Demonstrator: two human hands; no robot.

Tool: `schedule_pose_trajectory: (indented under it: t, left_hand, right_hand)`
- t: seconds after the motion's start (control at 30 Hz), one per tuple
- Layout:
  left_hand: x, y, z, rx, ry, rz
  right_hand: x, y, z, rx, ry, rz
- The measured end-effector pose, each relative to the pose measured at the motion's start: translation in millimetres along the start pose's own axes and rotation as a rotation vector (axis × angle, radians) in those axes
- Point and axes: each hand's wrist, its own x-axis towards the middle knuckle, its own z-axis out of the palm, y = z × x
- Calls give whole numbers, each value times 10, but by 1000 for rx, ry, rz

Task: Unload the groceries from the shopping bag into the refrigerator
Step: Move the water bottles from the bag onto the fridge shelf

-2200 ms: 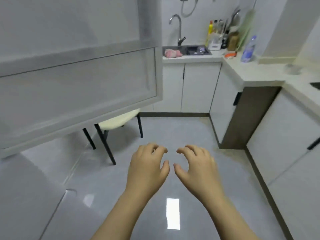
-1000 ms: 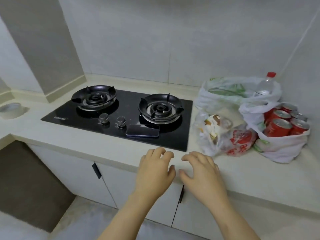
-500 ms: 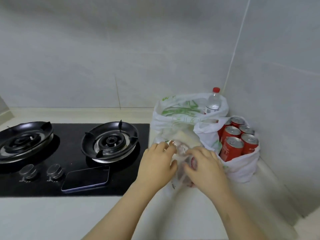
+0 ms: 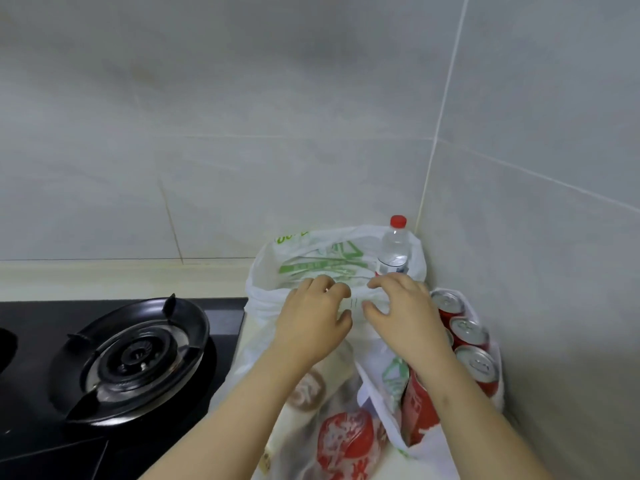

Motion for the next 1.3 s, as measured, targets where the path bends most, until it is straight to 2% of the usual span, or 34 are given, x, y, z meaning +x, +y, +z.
schedule_pose_trajectory:
  t: [0.27,0.53,0.77,0.87,0.97,1.1,1.3]
  left_hand:
    - [740,-95,145,-31,-38,-6]
    - [1320,-314,331,-79,-117,-25]
    - [1578,-418,567,-130,-162,-60]
    - [1588,-438,659,-154,-167,-73]
    - [1559,-468,726,-180,-168,-95]
    - [1524,-511,744,-236,-152,-141]
    - [1457,-575,689,-285,-119,-207]
  right_hand:
    - [949,256,-29,43,31,69]
    - [1748,484,109,-73,75,137]
    - [2079,715,313,-220,-18,186]
    - [2083,762,385,-243,12,152]
    - [2068,750,426,-97,62,114]
    - [2047,685,435,146,20,80]
    - [2036,650,455,347,-44,171]
